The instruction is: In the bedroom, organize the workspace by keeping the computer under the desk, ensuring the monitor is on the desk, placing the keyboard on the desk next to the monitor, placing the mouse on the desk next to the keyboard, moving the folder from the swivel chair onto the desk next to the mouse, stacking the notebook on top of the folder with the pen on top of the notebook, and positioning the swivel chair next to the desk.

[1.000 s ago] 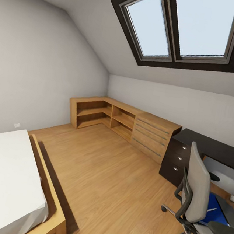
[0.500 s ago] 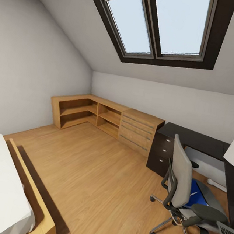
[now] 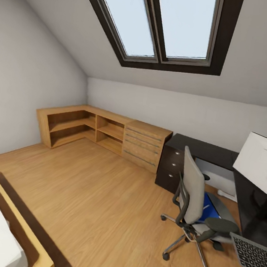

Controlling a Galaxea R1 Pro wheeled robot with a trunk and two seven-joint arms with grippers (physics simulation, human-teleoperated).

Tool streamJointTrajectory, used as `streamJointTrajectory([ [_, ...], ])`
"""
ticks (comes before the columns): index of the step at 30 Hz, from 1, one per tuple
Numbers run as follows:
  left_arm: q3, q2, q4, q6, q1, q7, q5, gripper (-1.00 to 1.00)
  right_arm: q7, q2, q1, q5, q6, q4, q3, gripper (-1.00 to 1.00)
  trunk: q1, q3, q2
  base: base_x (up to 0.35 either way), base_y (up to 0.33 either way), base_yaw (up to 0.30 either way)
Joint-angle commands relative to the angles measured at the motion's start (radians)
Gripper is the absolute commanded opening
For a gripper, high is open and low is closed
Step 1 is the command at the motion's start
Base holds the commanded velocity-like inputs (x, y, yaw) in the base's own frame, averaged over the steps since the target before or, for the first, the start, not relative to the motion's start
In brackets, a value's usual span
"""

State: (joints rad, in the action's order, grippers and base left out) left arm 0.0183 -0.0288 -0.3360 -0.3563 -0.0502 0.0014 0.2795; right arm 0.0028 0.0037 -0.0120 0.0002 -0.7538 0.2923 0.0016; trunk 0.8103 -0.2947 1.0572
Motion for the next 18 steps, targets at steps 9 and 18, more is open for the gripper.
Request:
streamJointTrajectory([
  [9,0.004,0.0,-0.001,-0.003,0.0,0.0,0.004,1.0,-0.002,0.001,-0.001,-0.003,-0.001,-0.001,0.0,1.0,0.0,-0.012,0.001,0.0,0.001,-0.216],
  [18,0.002,-0.006,-0.007,0.0,0.0,0.005,0.006,1.0,-0.002,0.001,-0.001,-0.003,-0.001,-0.001,0.0,1.0,0.015,-0.036,0.029,0.0,0.0,-0.201],
])
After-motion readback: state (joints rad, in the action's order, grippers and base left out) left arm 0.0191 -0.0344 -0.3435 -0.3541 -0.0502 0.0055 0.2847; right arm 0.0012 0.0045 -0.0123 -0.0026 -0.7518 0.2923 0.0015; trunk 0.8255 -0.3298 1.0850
